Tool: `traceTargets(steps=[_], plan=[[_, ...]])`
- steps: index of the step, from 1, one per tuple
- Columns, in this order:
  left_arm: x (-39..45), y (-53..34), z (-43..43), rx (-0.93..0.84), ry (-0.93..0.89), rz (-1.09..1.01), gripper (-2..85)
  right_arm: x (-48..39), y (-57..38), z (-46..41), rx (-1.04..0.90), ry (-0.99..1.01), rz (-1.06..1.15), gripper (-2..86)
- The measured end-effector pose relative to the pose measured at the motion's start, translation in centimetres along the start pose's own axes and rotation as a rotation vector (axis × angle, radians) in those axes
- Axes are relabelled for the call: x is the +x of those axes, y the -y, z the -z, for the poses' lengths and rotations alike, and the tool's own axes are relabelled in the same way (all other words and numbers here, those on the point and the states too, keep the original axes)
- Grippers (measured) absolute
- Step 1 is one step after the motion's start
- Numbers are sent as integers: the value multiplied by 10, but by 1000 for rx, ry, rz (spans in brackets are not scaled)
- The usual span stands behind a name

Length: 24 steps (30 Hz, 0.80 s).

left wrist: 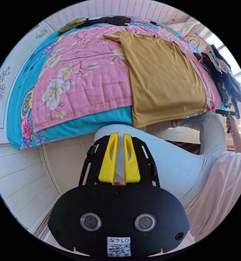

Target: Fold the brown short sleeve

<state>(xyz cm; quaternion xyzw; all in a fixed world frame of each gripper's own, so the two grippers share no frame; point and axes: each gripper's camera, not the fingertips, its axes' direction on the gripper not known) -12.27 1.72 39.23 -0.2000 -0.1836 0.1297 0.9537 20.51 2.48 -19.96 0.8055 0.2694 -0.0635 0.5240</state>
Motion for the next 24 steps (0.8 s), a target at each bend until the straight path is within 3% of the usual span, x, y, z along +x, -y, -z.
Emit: traceTargets(steps=[6,12,19,24], plan=[[10,-17,25,155,-64,-5,2,32,-47,34,210,70,-51,8],[56,32,50,340,-201,-123,-8,52,-30,59,345,104,-32,13],[154,265,59,426,-237,-403,27,43,78,81,489,154,83,23],[236,455,38,439,-226,-435,62,38,154,75,494,138,158,34]])
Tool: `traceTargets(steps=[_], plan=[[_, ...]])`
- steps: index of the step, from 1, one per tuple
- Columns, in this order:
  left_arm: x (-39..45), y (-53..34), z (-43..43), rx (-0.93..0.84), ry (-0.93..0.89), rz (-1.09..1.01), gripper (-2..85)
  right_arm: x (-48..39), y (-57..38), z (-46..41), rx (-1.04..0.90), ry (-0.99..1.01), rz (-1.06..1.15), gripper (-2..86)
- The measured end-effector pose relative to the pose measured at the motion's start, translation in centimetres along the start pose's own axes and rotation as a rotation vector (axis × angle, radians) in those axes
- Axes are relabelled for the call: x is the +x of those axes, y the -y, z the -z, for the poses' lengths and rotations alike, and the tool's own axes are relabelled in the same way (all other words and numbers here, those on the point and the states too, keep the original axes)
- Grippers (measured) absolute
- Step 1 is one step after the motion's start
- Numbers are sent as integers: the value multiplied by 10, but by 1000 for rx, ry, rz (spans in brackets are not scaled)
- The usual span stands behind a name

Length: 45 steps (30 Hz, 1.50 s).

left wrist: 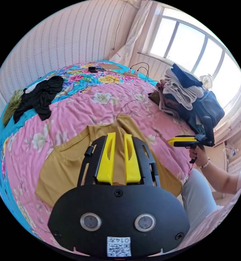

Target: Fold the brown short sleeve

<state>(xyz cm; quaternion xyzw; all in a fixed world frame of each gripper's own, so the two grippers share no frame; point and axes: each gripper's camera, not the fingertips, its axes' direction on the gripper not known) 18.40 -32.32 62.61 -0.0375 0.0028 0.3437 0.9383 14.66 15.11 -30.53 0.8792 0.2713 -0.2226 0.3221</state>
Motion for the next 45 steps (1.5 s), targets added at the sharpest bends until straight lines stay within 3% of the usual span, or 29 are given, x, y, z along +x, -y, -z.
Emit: traceTargets(steps=[3,6,9,15,23,32,34,39,45], plan=[[2,90,-92,-134,-11,7,69,10,24,-20,-19,8,0,35],[0,122,-142,-201,-37,54,68,21,38,-33,-72,55,-41,33],[-2,140,-211,-419,-15,45,36,31,53,-37,-110,103,-72,31],[-26,138,-167,-285,-9,91,-9,44,95,-39,-147,149,-82,35],[-70,96,-184,-401,82,162,-10,49,150,-81,-206,209,-91,71],[-81,94,-195,-337,19,192,-10,37,194,-133,-205,372,-140,66],[-77,100,-188,-324,39,162,-10,38,201,-135,-152,470,-145,28],[-34,149,-154,-115,-16,-40,-10,44,193,-85,12,392,-202,13],[39,209,-210,-146,-203,-237,-9,62,148,-17,239,246,-381,9]])
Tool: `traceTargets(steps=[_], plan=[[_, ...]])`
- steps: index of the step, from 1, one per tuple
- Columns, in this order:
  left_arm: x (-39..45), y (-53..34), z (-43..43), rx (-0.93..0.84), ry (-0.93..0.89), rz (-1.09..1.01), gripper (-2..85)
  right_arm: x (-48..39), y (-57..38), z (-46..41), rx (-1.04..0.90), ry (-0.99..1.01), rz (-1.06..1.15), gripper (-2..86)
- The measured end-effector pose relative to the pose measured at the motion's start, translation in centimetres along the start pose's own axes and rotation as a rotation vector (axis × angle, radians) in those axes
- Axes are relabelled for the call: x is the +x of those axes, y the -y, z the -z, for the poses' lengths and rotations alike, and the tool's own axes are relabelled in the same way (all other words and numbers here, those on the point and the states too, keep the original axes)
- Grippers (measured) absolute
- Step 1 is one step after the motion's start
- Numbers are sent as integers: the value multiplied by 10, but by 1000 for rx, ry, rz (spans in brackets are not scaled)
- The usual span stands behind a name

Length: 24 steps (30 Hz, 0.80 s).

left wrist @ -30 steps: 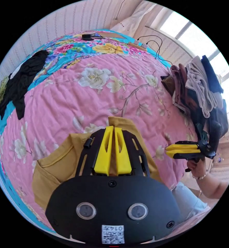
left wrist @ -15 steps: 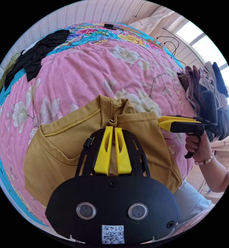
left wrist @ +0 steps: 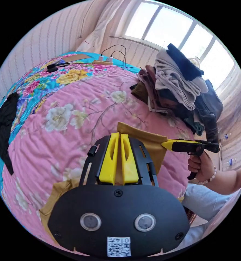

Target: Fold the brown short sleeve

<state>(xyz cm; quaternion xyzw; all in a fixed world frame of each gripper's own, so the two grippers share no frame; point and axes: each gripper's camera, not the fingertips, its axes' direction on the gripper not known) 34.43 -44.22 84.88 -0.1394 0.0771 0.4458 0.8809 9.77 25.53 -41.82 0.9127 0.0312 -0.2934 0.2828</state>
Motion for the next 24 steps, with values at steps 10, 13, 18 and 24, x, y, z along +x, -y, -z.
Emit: traceTargets(steps=[10,13,18,24], plan=[[35,16,-83,-171,12,-125,38,16,-20,-5,91,-219,-245,9],[23,7,-57,-113,-30,-64,65,7,-18,-15,84,-227,-266,11],[-10,-63,51,103,26,93,69,-11,-16,-16,94,-252,-272,11],[-54,-249,157,144,262,498,51,-77,5,-42,-47,-309,-50,1]])
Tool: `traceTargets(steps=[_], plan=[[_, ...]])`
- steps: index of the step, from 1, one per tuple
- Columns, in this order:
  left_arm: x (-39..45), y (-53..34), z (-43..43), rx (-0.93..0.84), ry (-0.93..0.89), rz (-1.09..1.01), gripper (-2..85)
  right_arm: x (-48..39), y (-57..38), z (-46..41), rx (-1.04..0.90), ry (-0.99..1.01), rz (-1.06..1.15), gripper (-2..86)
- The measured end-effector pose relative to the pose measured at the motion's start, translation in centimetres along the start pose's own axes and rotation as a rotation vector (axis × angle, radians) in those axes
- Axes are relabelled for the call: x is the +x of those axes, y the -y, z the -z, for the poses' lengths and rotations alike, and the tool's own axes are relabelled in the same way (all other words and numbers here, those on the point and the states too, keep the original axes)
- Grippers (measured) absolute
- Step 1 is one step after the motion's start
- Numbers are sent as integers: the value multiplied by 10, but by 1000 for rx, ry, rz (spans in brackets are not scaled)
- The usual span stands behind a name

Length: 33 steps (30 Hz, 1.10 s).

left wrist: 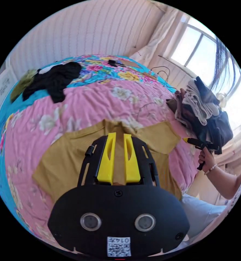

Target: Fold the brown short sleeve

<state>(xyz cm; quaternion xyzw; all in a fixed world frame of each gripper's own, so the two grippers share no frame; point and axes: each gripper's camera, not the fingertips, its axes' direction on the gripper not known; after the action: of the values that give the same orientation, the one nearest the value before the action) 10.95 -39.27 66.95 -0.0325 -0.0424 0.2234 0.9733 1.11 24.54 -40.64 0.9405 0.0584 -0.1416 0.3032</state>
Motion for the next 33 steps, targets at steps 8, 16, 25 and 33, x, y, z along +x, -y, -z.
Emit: traceTargets(steps=[8,16,25,33], plan=[[-139,-177,81,-11,243,527,39,-223,8,-135,-487,219,648,2],[-210,-232,88,86,106,672,48,-464,-44,-263,-660,297,1055,57],[-219,-236,95,125,18,592,49,-548,-82,-348,-720,79,1071,17],[-207,-244,111,131,-47,512,50,-478,-49,-276,-628,-3,770,11]])
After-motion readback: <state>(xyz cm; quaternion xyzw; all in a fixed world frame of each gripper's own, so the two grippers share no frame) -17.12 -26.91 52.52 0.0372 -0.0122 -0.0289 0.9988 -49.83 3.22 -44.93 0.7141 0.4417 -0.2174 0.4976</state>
